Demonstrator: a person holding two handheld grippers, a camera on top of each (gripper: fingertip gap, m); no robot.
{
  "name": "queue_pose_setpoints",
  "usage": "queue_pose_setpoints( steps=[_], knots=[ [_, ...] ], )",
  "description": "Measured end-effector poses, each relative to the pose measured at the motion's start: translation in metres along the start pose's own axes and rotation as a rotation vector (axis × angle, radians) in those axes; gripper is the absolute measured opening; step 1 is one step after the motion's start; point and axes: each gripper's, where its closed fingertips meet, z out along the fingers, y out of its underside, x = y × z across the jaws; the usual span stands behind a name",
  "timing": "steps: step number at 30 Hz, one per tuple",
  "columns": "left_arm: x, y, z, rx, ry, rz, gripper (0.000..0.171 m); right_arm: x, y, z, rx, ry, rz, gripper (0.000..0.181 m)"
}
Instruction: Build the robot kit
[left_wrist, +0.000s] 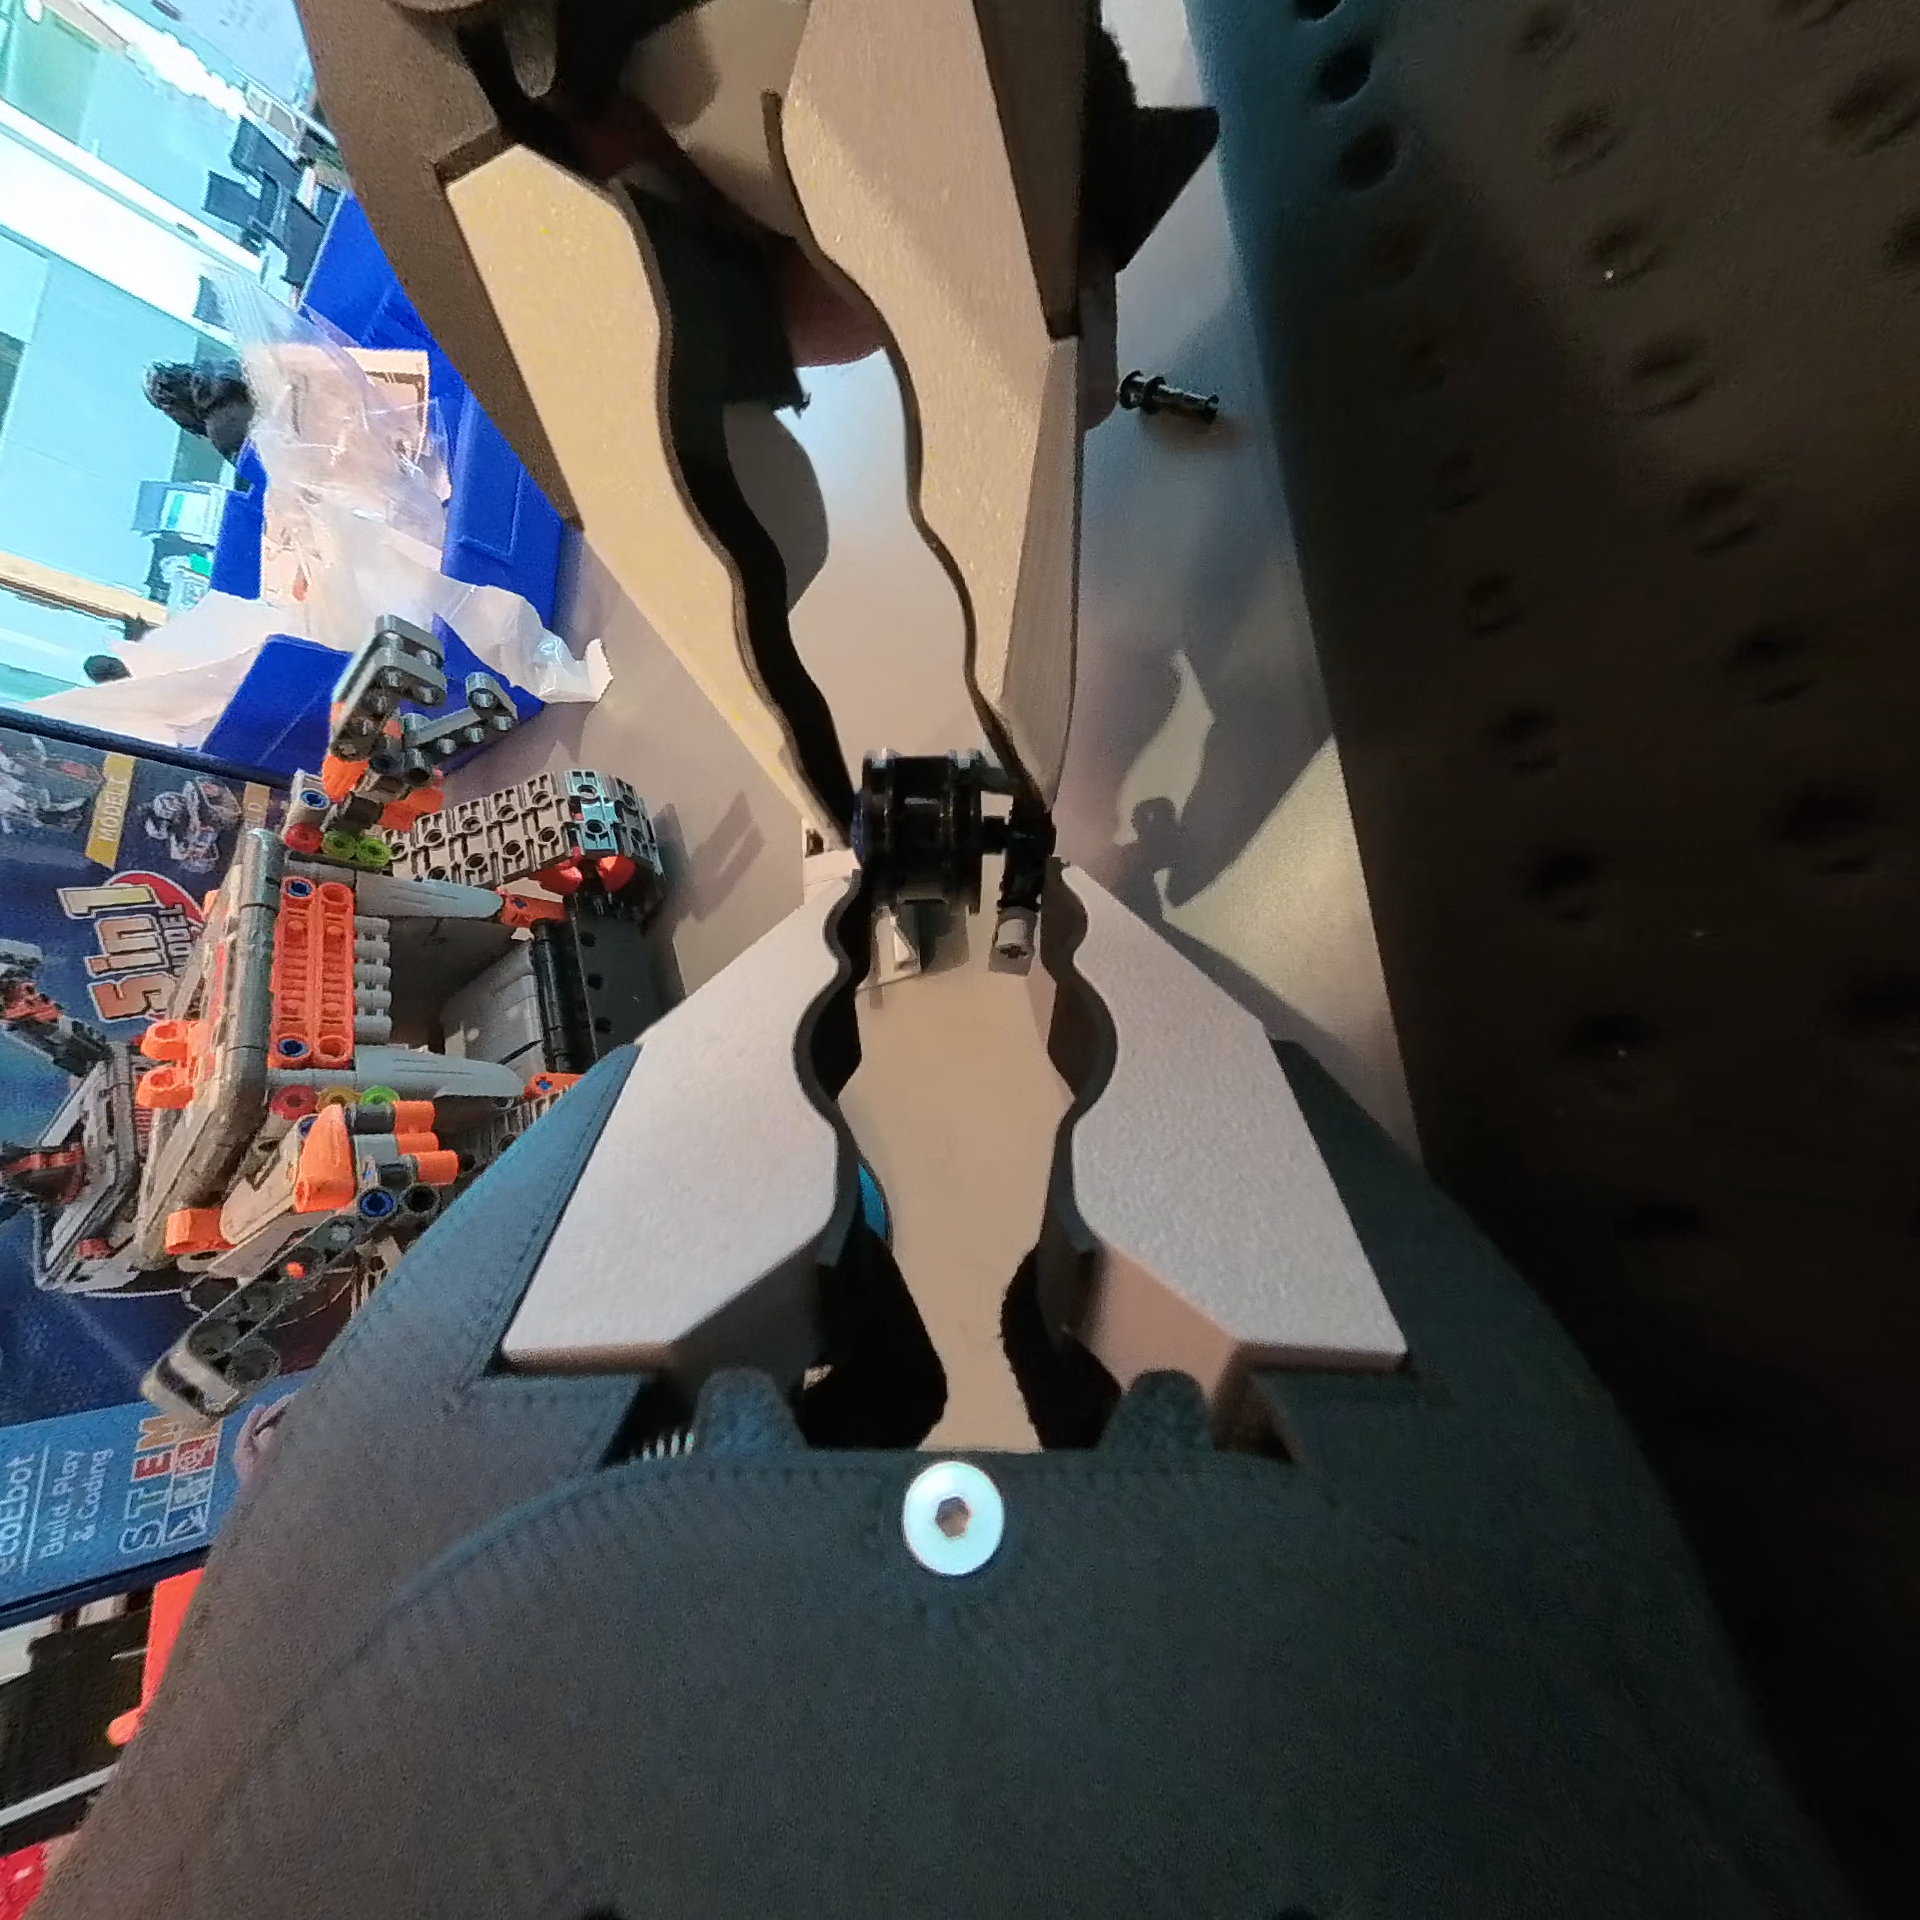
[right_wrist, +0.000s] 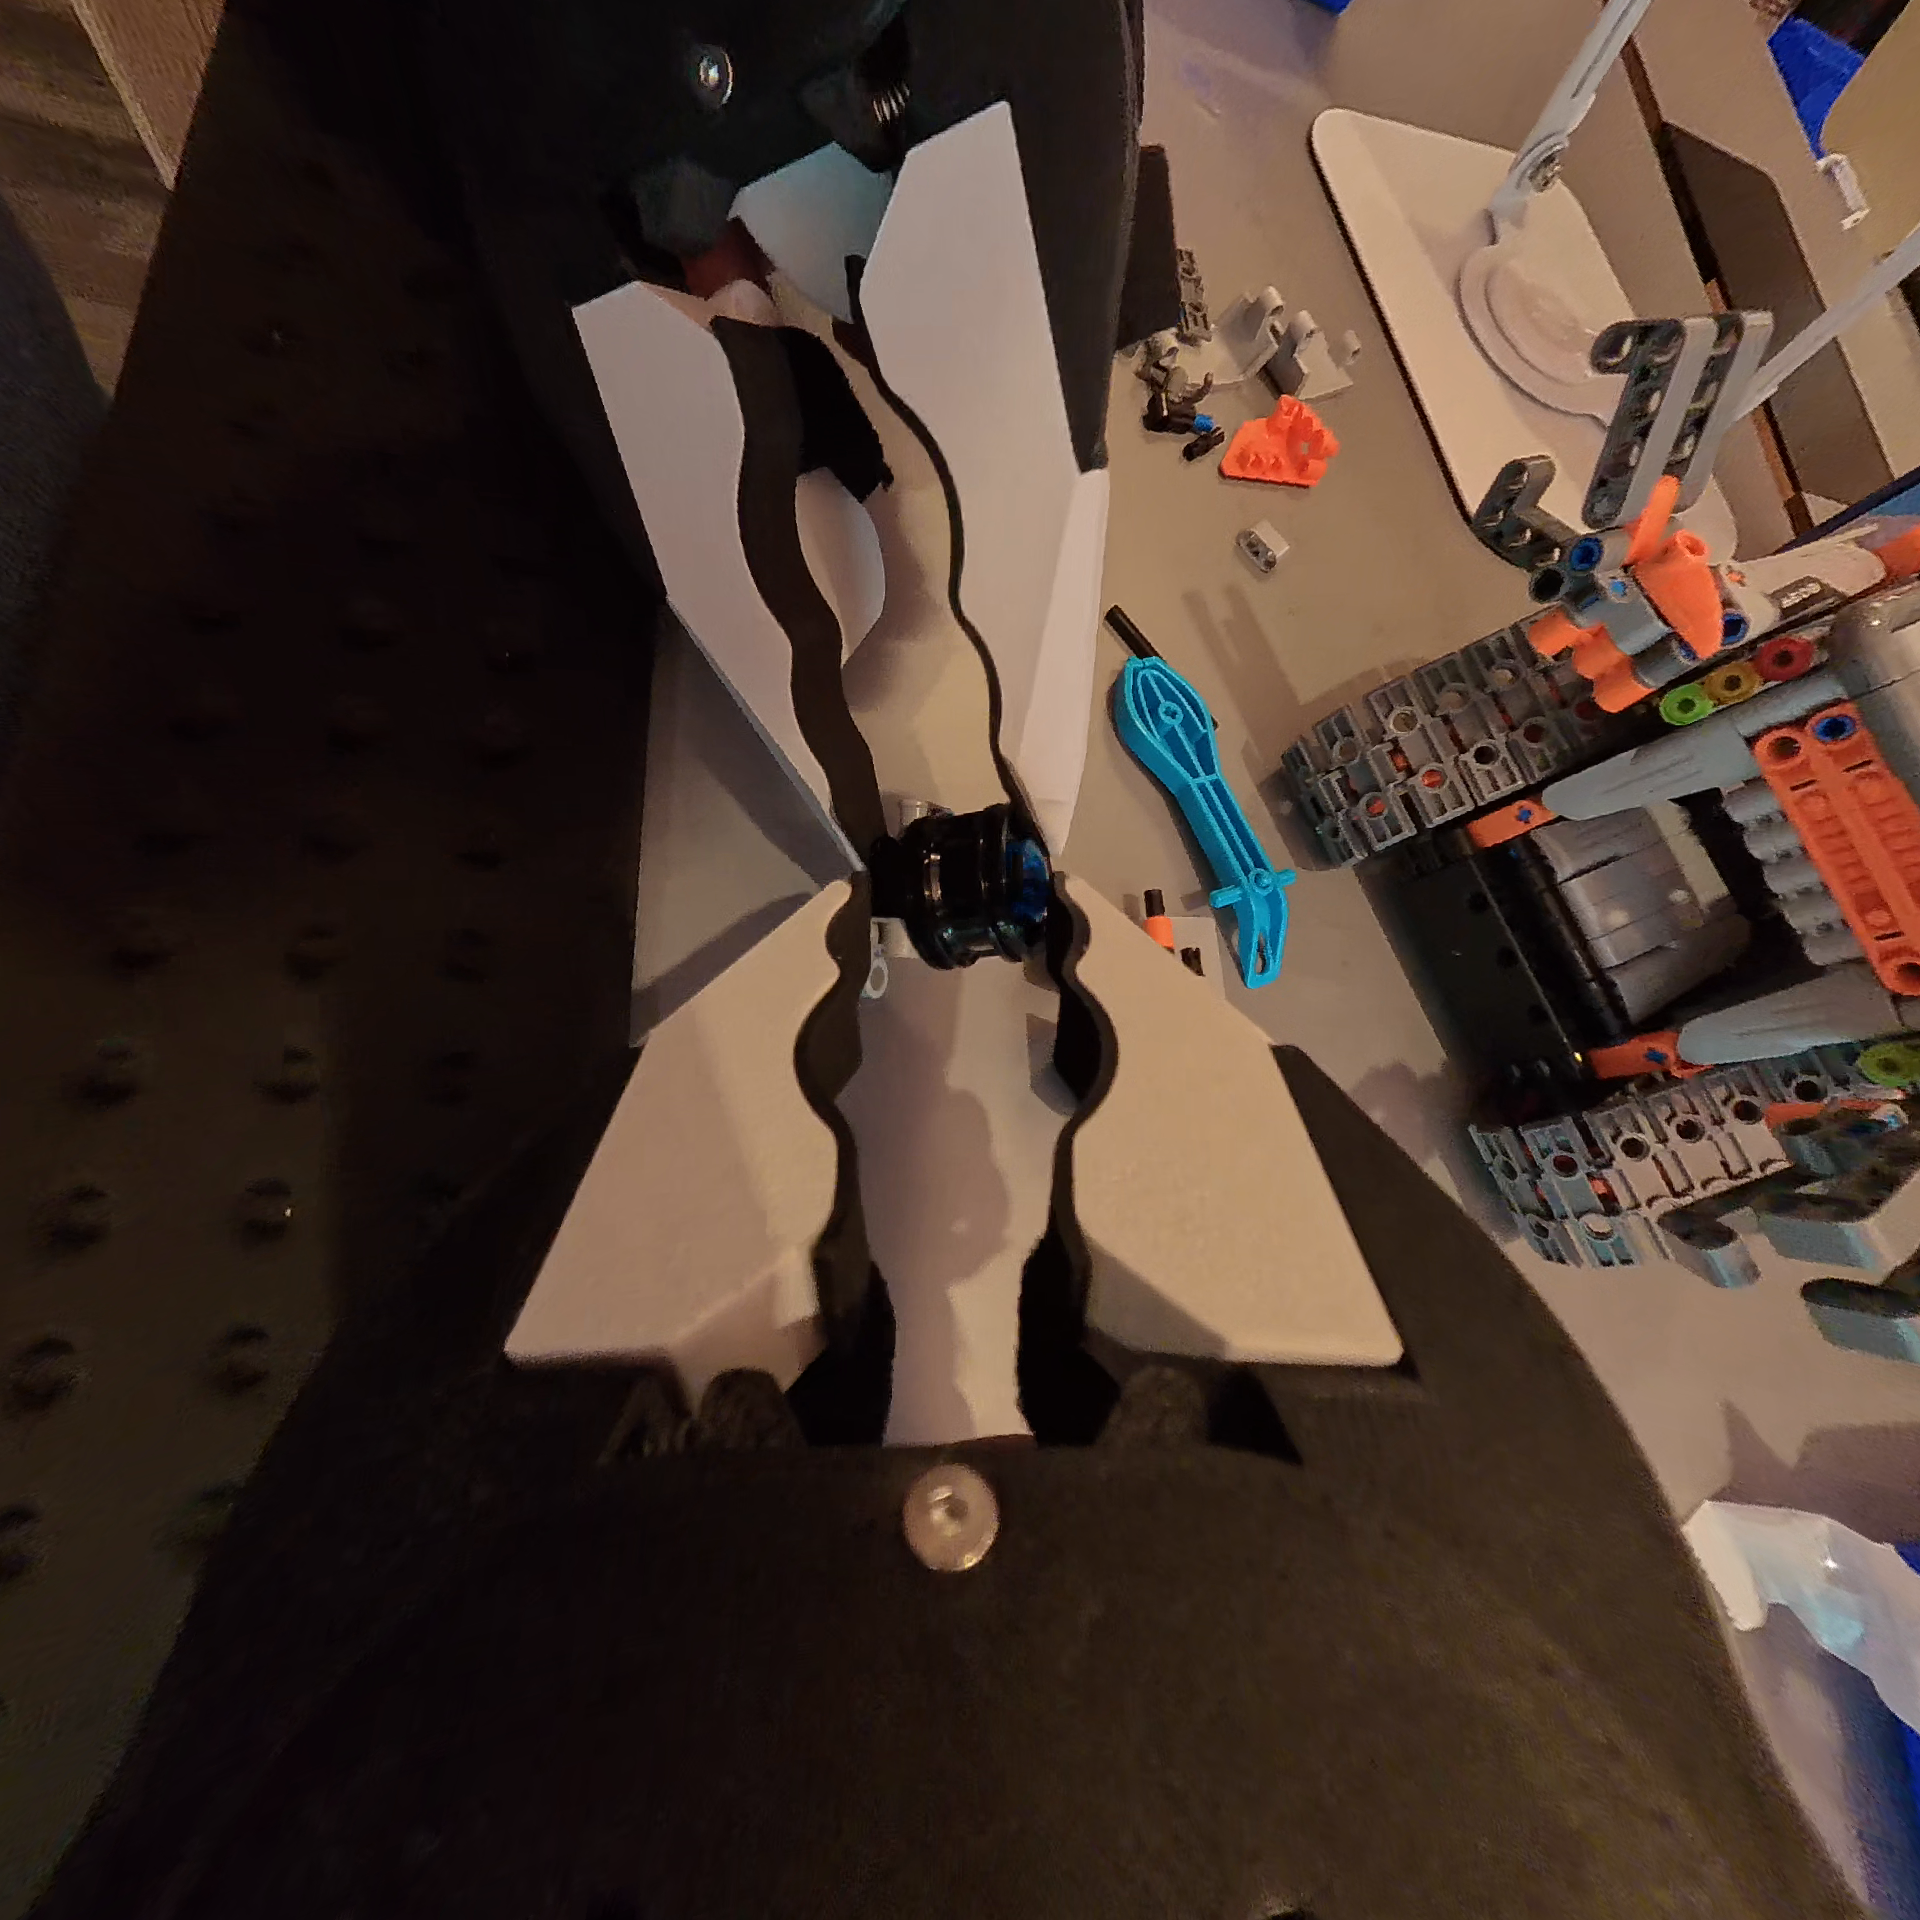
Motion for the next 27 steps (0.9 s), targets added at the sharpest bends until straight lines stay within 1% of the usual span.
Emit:
queue_pose_setpoints(
  steps=[2,5,10,15,18,22,27],
  knots=[
    [-0.001,0.000,-0.001,-0.006,-0.007,0.010,0.030,0.000,-0.002,0.000,0.015,0.005,0.005,0.029],
    [0.001,-0.001,-0.004,0.005,0.004,0.008,0.030,0.001,-0.001,0.000,-0.001,0.019,-0.032,0.026],
    [0.000,0.003,-0.010,-0.013,-0.008,0.018,0.030,0.002,-0.001,0.003,-0.054,0.068,-0.109,0.025],
    [0.004,0.008,-0.012,-0.023,0.011,0.018,0.030,0.000,0.002,0.005,-0.114,0.098,-0.145,0.024],
    [0.002,0.009,-0.014,-0.021,-0.001,0.019,0.030,0.001,0.002,0.004,-0.117,0.103,-0.114,0.025],
    [0.008,0.010,-0.012,-0.045,0.002,0.075,0.030,-0.004,0.008,0.007,-0.141,0.042,-0.018,0.026],
    [0.011,0.010,-0.009,-0.051,0.023,0.043,0.030,-0.006,0.010,0.008,-0.132,0.028,-0.009,0.026]
  ],
)
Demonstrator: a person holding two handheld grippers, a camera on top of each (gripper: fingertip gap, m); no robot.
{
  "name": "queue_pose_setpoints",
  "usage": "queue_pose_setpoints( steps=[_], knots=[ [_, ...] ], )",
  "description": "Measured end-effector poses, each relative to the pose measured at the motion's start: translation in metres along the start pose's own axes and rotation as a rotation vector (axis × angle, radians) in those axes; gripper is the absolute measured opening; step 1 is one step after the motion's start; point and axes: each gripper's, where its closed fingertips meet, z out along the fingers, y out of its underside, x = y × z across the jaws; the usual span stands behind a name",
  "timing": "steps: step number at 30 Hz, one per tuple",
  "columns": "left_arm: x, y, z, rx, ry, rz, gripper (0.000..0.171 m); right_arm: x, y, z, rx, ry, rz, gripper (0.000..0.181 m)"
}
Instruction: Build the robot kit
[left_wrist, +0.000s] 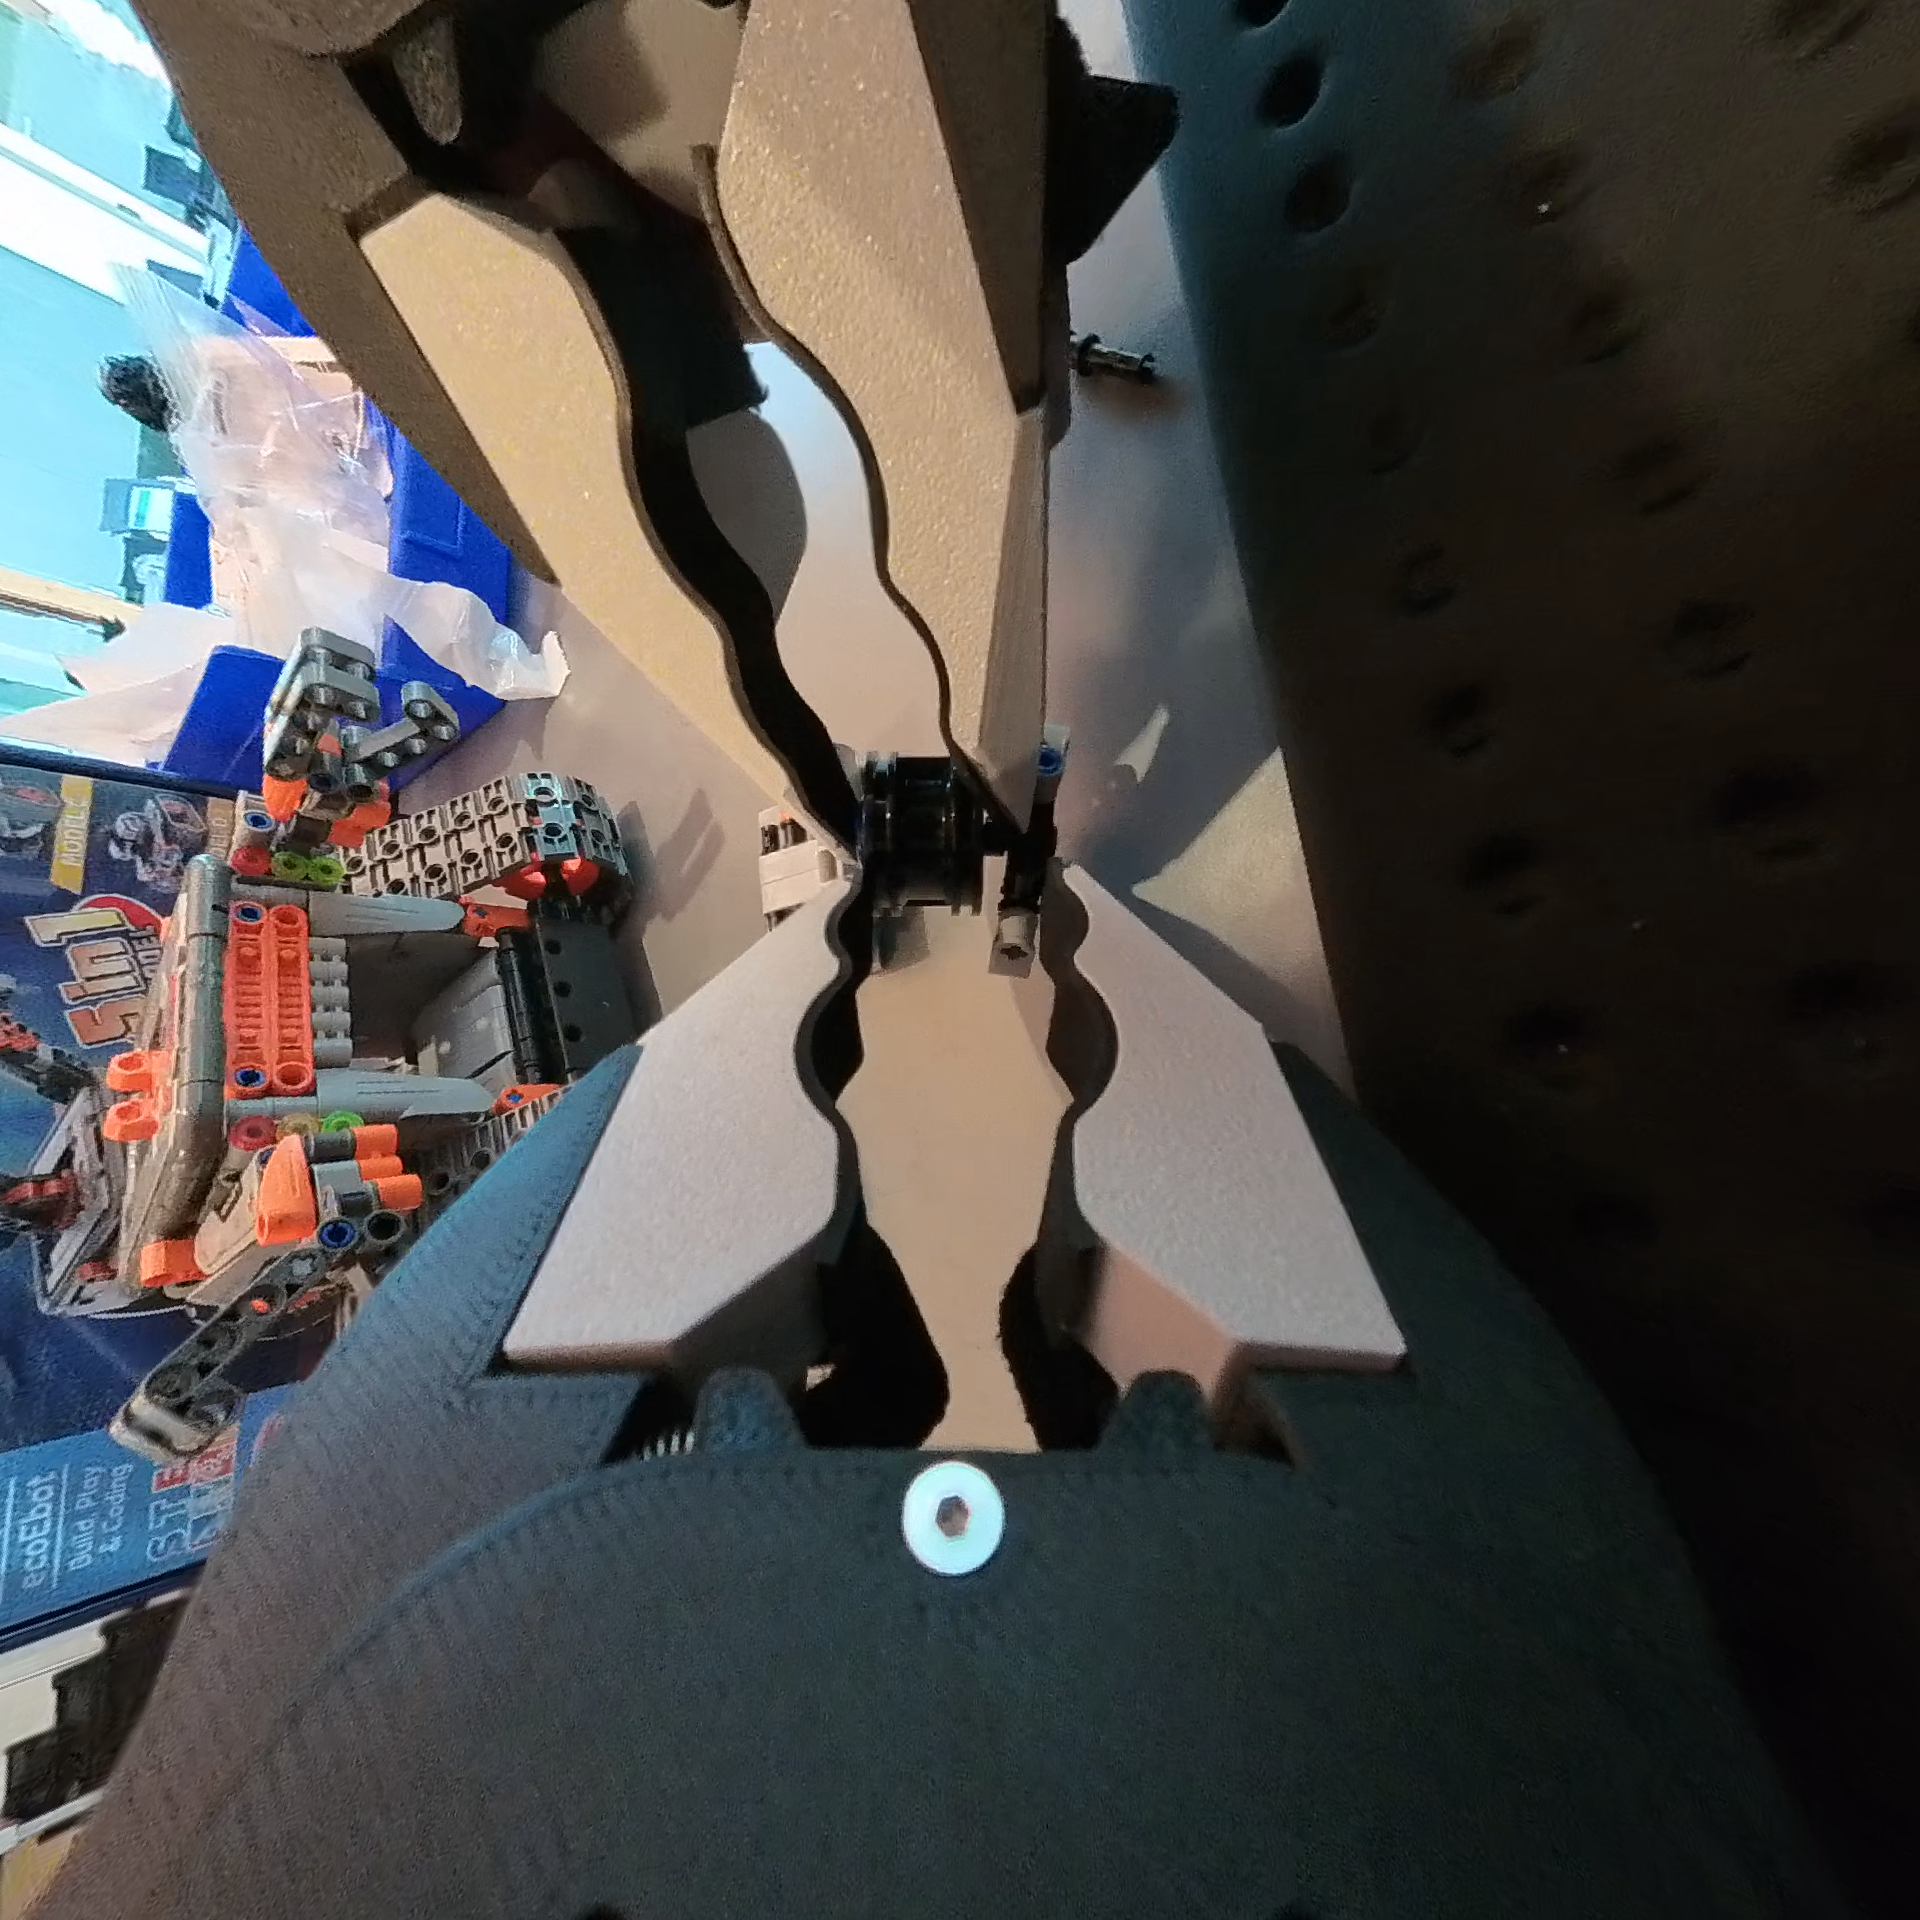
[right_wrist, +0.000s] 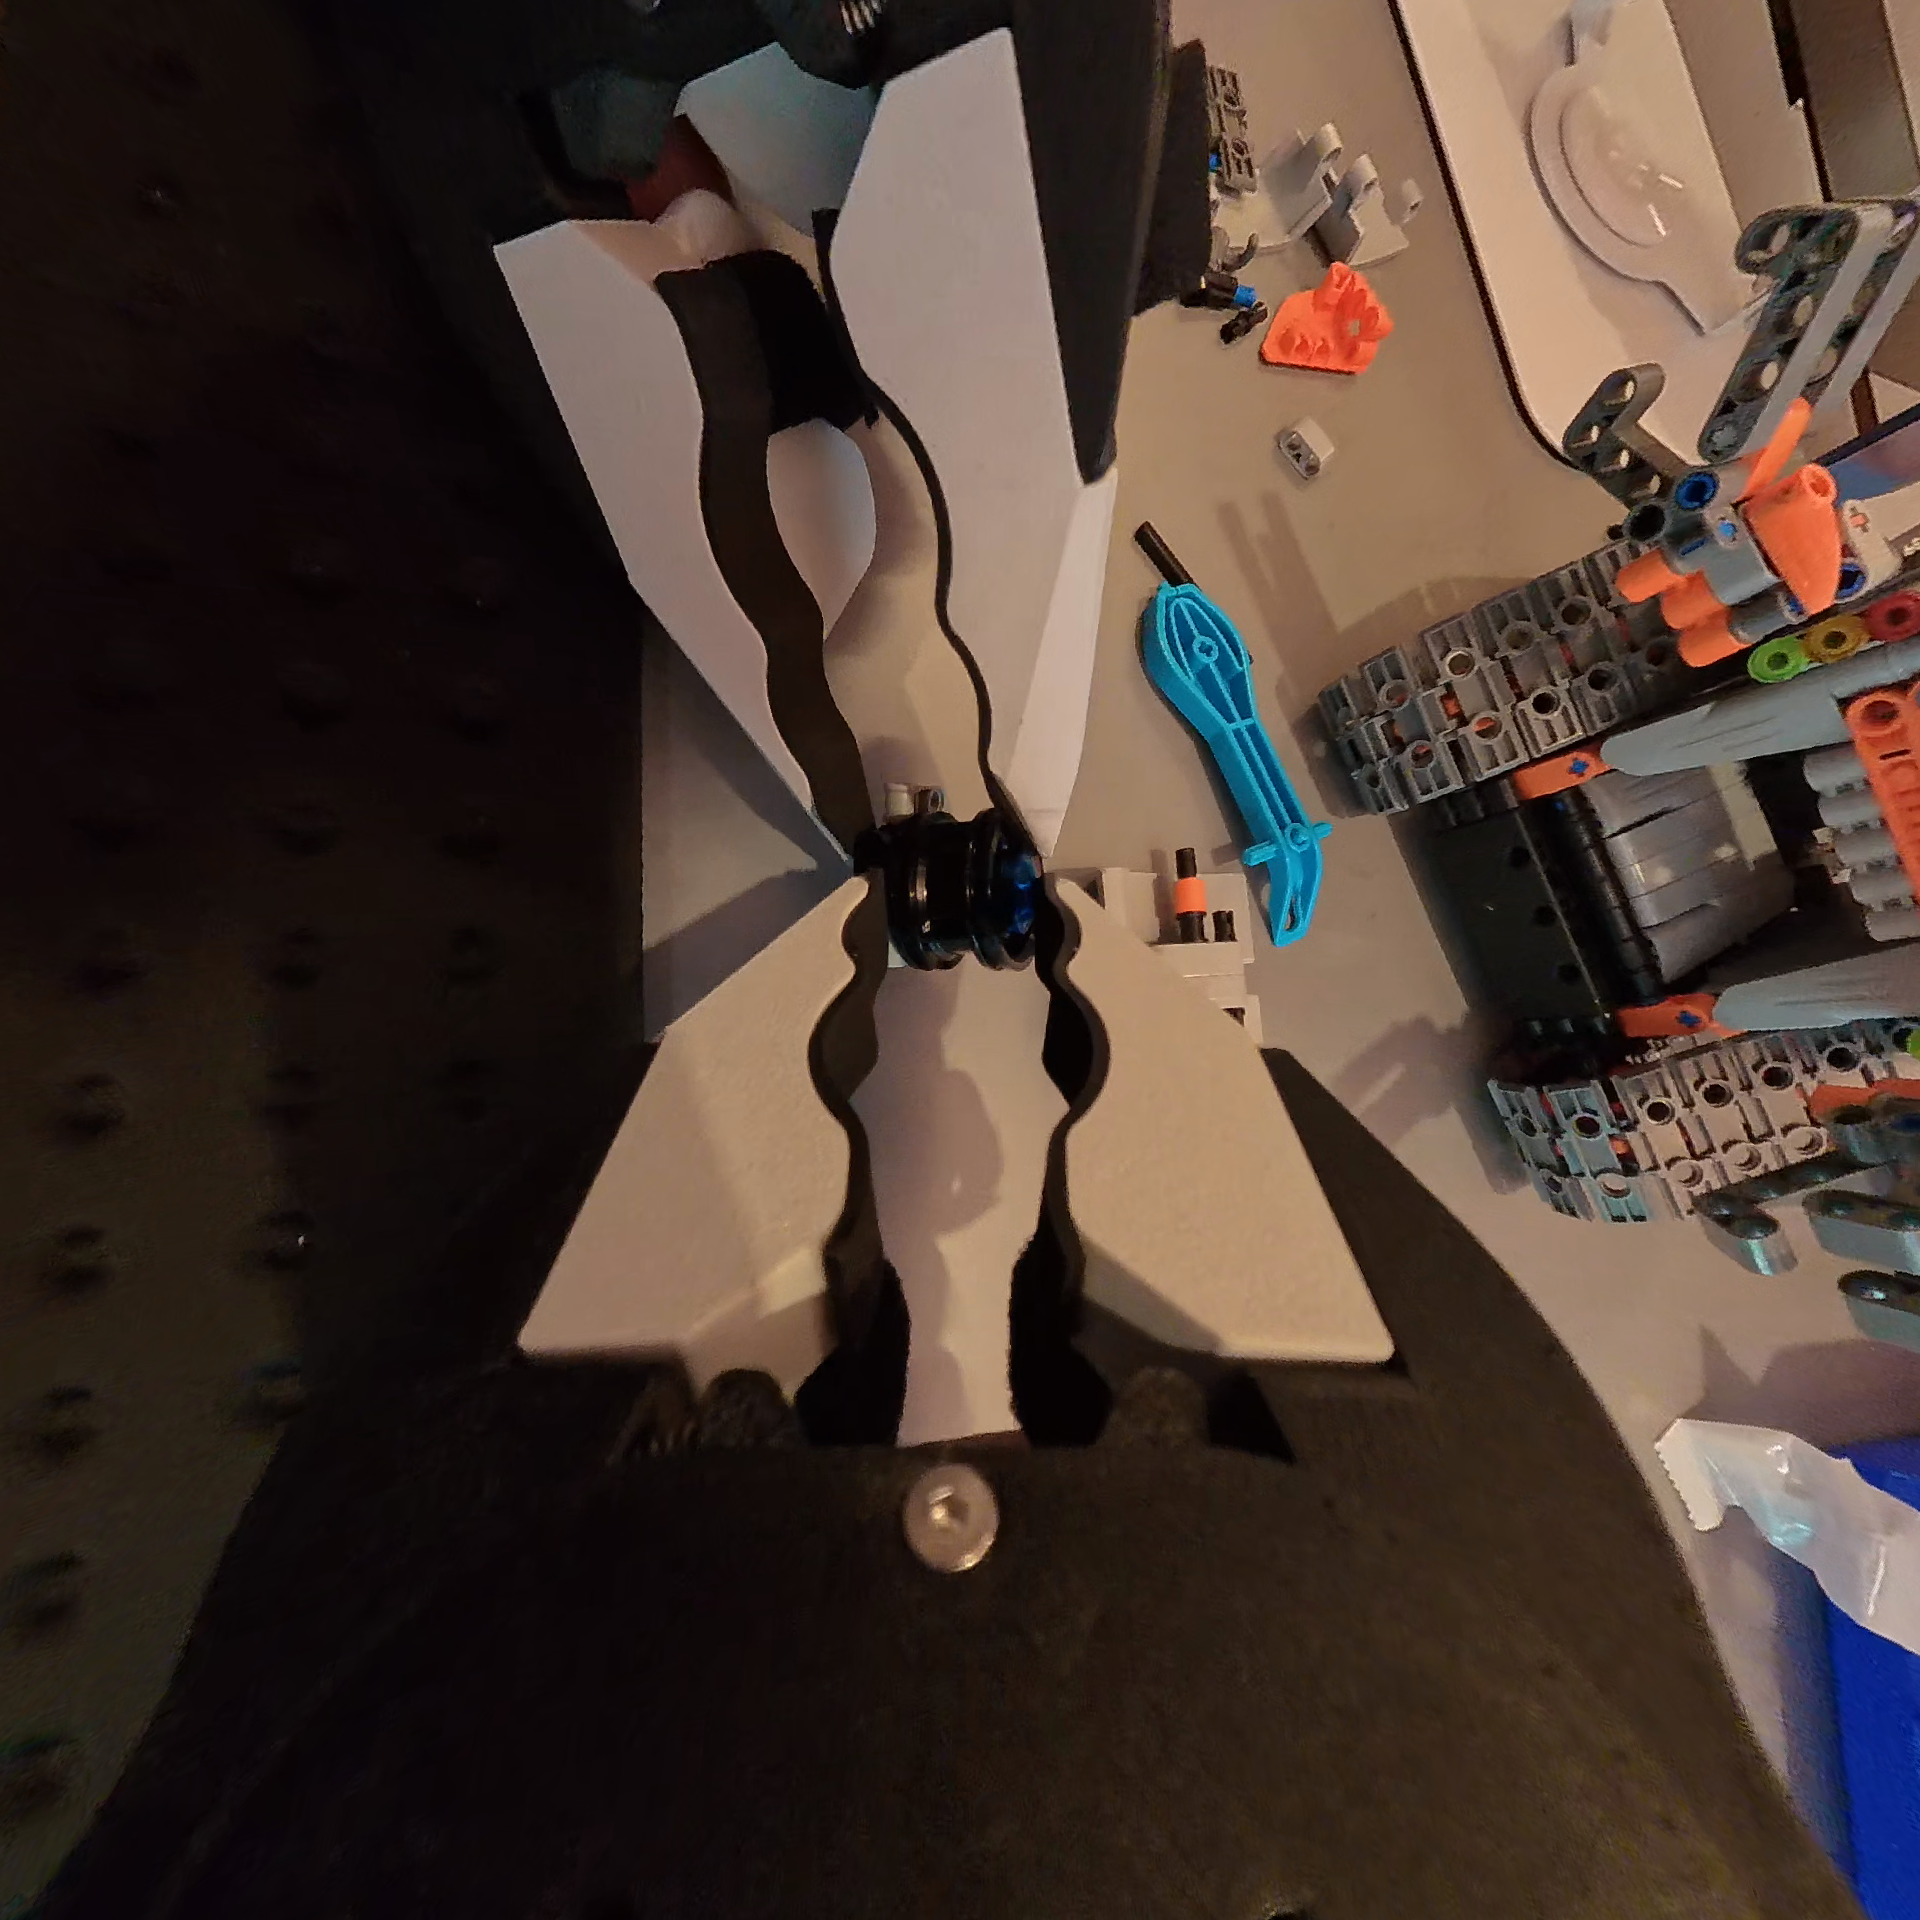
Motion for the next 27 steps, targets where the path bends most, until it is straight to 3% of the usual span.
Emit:
queue_pose_setpoints(
  steps=[15,19,27],
  knots=[
    [0.011,0.002,0.009,-0.025,0.062,-0.029,0.029,-0.009,0.005,0.007,-0.103,0.121,-0.129,0.024],
    [0.014,0.000,0.010,-0.007,0.099,-0.072,0.029,-0.010,0.005,0.006,-0.035,0.053,-0.070,0.026],
    [0.016,-0.004,0.014,0.019,0.171,-0.171,0.028,-0.013,0.011,0.007,-0.063,0.024,-0.072,0.035]
  ],
)
